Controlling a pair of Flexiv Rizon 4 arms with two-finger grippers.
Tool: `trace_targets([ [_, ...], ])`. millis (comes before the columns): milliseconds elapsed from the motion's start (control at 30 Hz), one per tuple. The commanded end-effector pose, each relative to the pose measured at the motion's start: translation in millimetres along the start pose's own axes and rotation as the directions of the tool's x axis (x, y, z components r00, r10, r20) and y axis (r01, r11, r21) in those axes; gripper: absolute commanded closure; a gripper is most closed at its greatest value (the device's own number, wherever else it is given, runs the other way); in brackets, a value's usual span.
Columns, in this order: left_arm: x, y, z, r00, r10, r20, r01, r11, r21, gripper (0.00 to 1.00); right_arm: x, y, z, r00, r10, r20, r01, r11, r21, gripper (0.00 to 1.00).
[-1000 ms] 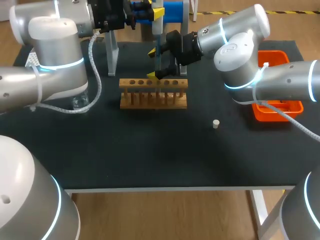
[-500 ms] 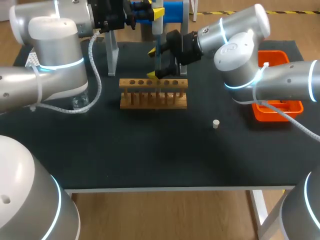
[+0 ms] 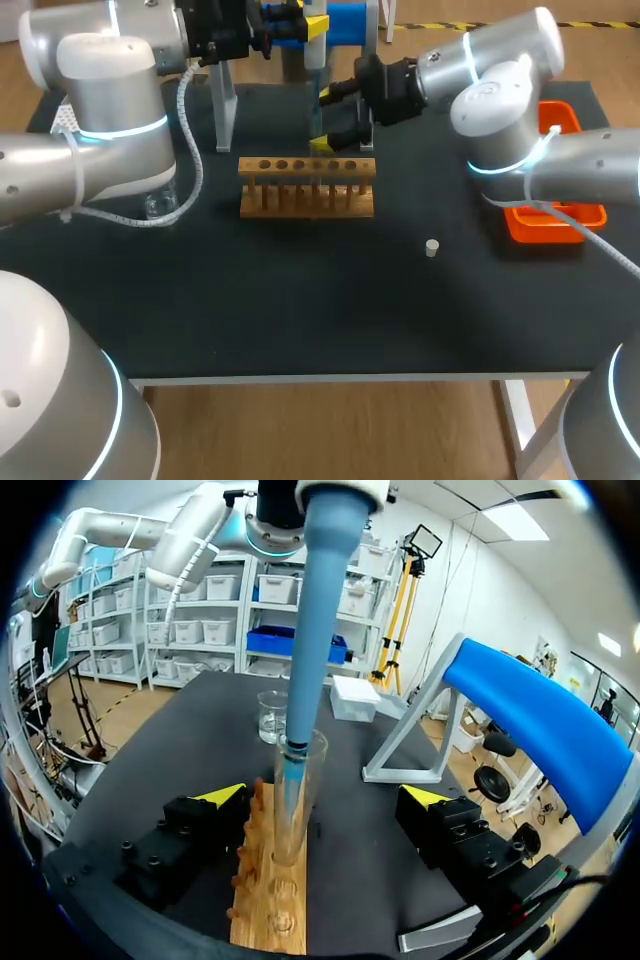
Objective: Invert the test tube, pick up the pipette, mount the tip to pipette, aspirate from beaker and dispense into the tube, eject the tip, return the pipette, and cap with the stopper.
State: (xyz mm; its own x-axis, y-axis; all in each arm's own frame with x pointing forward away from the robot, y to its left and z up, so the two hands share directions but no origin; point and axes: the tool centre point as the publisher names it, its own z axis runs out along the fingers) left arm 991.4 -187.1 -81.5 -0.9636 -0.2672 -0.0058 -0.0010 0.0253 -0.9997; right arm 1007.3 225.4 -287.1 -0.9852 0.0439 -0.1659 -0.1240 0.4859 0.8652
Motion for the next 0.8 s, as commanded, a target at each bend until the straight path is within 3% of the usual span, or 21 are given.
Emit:
trace_targets([
  [33,0.0,-0.4,0,1.0,0.0,0.001,0.0,1.0,0.0,1.0,3,-1,-16,1.0,-0.003,-0.006,0.003,1.0,-0.017,0.0],
  [433,0.0,-0.4,0,1.0,0.0,0.001,0.0,1.0,0.0,1.0,9,9,-60,0.999,0.031,-0.012,-0.032,0.993,-0.115,0.0],
  [800,0.0,-0.4,0,1.0,0.0,0.001,0.0,1.0,0.0,1.0,5,42,-113,0.996,0.092,0.012,-0.088,0.975,-0.206,0.0],
])
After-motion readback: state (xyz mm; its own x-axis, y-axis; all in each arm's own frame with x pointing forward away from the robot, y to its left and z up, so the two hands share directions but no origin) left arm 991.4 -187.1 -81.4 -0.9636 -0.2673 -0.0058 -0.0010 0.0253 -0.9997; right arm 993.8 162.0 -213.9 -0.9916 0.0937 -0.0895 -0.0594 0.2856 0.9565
